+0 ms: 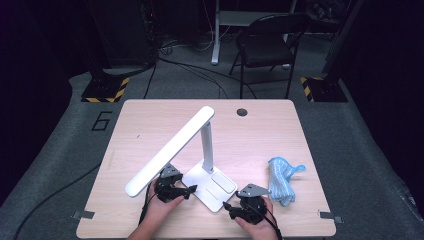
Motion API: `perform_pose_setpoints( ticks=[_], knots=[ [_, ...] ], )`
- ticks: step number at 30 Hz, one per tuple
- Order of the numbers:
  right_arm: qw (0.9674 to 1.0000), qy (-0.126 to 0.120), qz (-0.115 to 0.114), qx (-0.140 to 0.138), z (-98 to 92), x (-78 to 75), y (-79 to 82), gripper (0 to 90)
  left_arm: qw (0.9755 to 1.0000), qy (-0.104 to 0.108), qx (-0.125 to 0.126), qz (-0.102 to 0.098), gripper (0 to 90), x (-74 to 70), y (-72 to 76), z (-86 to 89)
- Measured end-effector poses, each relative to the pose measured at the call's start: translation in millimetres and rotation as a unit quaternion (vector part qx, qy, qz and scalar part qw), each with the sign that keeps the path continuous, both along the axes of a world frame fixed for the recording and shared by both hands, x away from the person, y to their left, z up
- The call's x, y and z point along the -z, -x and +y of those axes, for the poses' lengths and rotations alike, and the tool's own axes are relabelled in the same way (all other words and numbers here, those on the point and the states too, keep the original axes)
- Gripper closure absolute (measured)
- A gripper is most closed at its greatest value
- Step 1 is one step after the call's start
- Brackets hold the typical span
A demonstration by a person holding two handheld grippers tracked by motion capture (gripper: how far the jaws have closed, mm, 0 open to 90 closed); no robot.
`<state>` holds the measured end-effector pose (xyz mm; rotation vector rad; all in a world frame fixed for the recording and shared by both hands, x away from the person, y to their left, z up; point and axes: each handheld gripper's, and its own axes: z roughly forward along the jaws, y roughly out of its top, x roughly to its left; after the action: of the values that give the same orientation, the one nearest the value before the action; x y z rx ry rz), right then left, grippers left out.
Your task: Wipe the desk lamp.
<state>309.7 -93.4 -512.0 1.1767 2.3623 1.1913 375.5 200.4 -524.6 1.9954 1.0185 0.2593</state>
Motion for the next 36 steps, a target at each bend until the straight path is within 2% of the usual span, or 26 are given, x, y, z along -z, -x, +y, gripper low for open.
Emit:
perform_pose_setpoints(
  ticks=[2, 6, 8, 9, 17, 19, 22, 27, 30, 35, 36],
  knots=[
    [0.9999, 0.004, -0.007, -0.01, 2.1, 1.9, -0.3, 37.5, 1.0, -0.001, 0.004, 0.001, 21.6, 0.3, -1.1, 0.1],
    [0.9998, 0.0, 0.005, -0.017, 6.2, 5.7, 1.1, 37.5, 1.0, 0.0, 0.006, 0.007, 21.6, 1.5, -3.3, 0.5],
    [0.9997, 0.007, 0.005, -0.025, 6.1, 7.0, 0.7, 37.5, 0.9999, 0.004, 0.004, 0.01, 21.6, 2.5, -4.0, 0.2],
    [0.9998, -0.001, 0.007, -0.021, 7.7, 8.7, 0.8, 37.5, 0.9999, 0.006, 0.005, 0.009, 21.6, 3.0, -4.7, 0.4],
    [0.9998, -0.004, 0.002, -0.022, 8.8, 10.0, 1.2, 34.5, 0.9999, 0.006, 0.009, 0.008, 21.5, 3.3, -5.4, 0.9],
    [0.9998, -0.009, 0.007, -0.018, 10.2, 10.2, 2.5, 32.9, 0.9999, 0.008, 0.008, 0.009, 21.5, 3.3, -5.0, 0.7],
    [0.9998, -0.005, -0.002, -0.021, 9.9, 10.9, 0.8, 31.8, 0.9998, 0.008, 0.011, 0.011, 21.5, 3.0, -4.5, 1.5],
    [0.9998, -0.008, -0.001, -0.017, 9.5, 11.8, -2.2, 28.4, 0.9999, -0.002, 0.013, 0.01, 21.8, 2.2, -1.9, 2.1],
    [0.9998, -0.008, 0.0, -0.02, 11.5, 12.1, -4.6, 24.5, 0.9997, -0.016, 0.02, 0.007, 21.7, 1.3, 0.1, 2.8],
    [0.9998, -0.006, -0.005, -0.021, 16.1, 13.1, -8.3, 19.3, 0.9998, -0.013, 0.016, 0.009, 22.2, 1.2, 3.8, 5.9],
    [0.9997, -0.005, 0.0, -0.023, 16.2, 12.4, -8.3, 19.2, 0.9999, -0.007, 0.01, 0.007, 22.2, 2.1, 4.9, 6.4]
  ],
)
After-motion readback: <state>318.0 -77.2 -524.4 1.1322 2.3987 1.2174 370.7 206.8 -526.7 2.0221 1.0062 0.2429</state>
